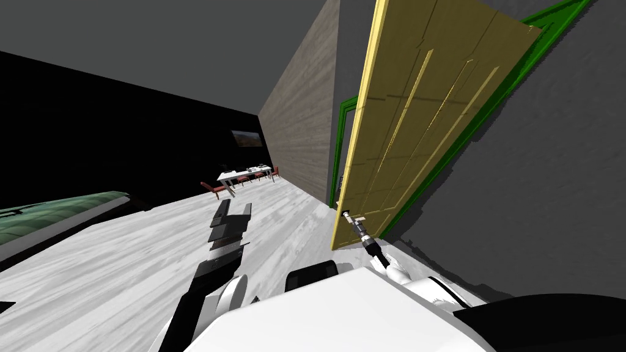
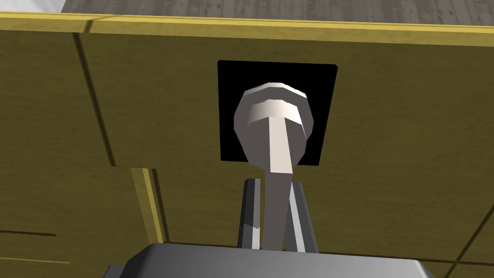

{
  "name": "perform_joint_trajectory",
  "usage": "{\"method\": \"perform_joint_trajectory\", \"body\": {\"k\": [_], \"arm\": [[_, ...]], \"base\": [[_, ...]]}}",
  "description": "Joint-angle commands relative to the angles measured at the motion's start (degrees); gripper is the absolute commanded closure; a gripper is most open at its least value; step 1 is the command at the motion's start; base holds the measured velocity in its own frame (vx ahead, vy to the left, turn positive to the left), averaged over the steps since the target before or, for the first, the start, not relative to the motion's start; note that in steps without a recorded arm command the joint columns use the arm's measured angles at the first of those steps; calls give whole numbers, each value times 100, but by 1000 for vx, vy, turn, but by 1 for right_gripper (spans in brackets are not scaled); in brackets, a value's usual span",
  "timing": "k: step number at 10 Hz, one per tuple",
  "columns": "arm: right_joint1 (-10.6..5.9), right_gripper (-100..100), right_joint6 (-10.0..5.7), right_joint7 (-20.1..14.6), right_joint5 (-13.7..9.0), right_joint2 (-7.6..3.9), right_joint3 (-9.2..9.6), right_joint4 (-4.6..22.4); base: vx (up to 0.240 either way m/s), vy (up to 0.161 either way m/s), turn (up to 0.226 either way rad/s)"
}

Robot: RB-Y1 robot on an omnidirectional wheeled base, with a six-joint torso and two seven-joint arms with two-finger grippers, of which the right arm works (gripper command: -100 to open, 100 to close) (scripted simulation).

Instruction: Pull the door open

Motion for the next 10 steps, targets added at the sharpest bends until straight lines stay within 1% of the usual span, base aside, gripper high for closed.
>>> {"method": "perform_joint_trajectory", "body": {"k": [1,2,3,5,6,8,9,10], "arm": [[6,100,-182,-63,30,-66,25,117],[72,100,-299,-131,68,-119,61,128],[105,100,-358,-165,87,-145,79,133],[226,100,-575,-289,156,-243,145,153],[252,100,-620,-315,170,-263,159,157],[233,100,-639,-317,179,-246,173,205],[294,100,-694,-338,190,-264,182,217],[322,100,-747,-352,194,-281,182,233]], "base": [[-60,-19,81],[-132,-53,147],[-150,-72,109],[-183,-77,110],[-168,-61,74],[-69,-15,-2],[-93,-48,148],[-169,-68,205]]}}
